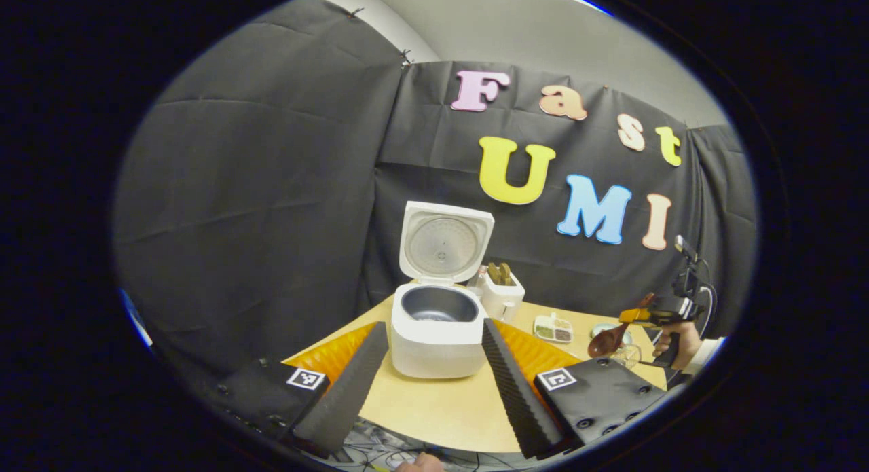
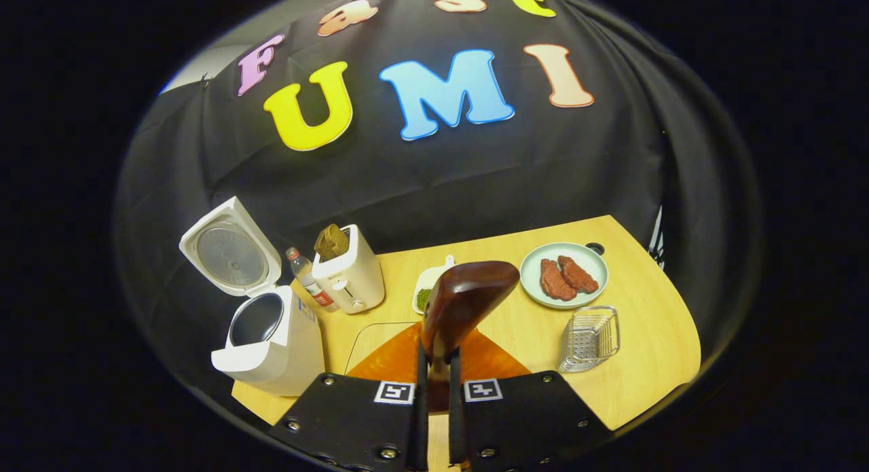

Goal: Close the left gripper, press the button to open the rice cooker; take a wooden spoon from the chopstick holder with the right hand, scoop a spoonful of rice and pour it into the rice cooker, then put the wooden spoon back into the chopstick holder.

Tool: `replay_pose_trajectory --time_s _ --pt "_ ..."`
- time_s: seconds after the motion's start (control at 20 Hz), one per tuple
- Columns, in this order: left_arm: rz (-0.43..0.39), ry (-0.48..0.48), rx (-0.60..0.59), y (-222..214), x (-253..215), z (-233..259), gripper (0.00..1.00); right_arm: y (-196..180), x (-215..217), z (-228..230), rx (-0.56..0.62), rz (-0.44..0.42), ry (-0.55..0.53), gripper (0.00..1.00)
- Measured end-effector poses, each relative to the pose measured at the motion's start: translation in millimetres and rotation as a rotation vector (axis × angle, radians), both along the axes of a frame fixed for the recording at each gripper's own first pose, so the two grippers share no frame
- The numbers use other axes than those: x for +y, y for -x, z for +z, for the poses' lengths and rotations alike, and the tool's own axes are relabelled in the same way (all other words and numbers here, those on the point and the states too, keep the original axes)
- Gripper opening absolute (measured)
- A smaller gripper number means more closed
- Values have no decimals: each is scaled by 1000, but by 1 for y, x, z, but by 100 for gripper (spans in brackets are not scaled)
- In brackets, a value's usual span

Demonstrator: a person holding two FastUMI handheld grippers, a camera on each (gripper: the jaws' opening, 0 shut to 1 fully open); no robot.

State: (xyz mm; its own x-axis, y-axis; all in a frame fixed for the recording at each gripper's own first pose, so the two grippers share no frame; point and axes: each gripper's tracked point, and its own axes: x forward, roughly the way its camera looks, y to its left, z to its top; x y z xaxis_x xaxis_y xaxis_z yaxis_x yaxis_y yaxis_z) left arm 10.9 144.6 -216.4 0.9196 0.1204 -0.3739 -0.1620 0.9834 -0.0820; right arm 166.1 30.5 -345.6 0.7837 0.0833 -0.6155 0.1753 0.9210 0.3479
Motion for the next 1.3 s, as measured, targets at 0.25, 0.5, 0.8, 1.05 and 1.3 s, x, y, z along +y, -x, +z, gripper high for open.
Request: replay_pose_trajectory --time_s 0.25,0.5,0.8,1.05,1.3 --pt "33 -27 46 -17 4 -15 94 -21 22 -47 60 60 21 12" --pt "60 -53 104 -30 3 -29 100 -33 41 -92 110 116 48 12" --pt "98 -67 137 -38 9 -40 98 -43 70 -112 119 199 97 12" --pt "109 -60 135 -44 5 -40 98 -42 97 -111 145 233 12 12" --pt "126 -76 119 -38 10 -31 100 -45 111 -106 167 212 -97 13"
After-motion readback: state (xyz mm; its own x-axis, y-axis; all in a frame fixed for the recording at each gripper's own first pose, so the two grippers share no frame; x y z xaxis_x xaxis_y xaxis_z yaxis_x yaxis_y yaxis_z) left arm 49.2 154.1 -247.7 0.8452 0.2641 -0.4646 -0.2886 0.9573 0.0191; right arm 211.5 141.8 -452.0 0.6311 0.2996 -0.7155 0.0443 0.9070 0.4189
